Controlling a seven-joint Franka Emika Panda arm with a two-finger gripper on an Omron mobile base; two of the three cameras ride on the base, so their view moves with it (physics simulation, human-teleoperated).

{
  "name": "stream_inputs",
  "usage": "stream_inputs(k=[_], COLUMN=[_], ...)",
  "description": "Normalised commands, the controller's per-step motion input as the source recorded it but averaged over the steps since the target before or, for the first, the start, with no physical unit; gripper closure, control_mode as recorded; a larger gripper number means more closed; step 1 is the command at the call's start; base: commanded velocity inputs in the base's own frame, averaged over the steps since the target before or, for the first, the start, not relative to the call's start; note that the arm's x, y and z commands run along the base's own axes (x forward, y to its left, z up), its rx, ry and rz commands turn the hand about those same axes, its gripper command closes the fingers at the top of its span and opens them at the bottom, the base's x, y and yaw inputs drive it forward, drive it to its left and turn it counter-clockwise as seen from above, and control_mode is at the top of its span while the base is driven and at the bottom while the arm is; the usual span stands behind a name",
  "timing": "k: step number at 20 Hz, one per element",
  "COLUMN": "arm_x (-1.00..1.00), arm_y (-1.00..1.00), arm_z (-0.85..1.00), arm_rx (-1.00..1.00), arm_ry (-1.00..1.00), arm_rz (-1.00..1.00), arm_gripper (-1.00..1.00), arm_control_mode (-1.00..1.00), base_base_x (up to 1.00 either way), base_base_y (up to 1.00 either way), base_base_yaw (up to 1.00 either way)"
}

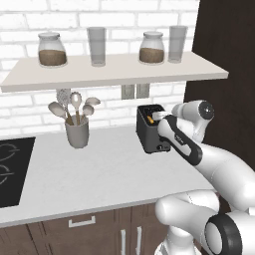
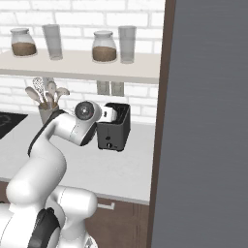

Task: Start the toaster. Once the lever pops up, take the bread to the plate on the dining counter.

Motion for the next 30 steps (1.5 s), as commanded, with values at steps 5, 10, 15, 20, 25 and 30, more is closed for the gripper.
stream_inputs(k=[5, 10, 15, 20, 25, 30], arm_x=[0.0, 0.0, 0.0, 0.0, 0.0, 0.0], arm_y=[0.0, 0.0, 0.0, 0.0, 0.0, 0.0], arm_z=[0.0, 0.0, 0.0, 0.0, 0.0, 0.0], arm_rx=[0.0, 0.0, 0.0, 0.0, 0.0, 0.0], arm_ry=[0.0, 0.0, 0.0, 0.0, 0.0, 0.0], arm_rz=[0.0, 0.0, 0.0, 0.0, 0.0, 0.0], arm_gripper=[-1.0, -1.0, -1.0, -1.0, -1.0, -1.0], arm_control_mode=[-1.0, -1.0, -1.0, -1.0, -1.0, -1.0], base_base_x=[0.0, 0.0, 0.0, 0.0, 0.0, 0.0], base_base_y=[0.0, 0.0, 0.0, 0.0, 0.0, 0.0], base_base_yaw=[0.0, 0.0, 0.0, 0.0, 0.0, 0.0])
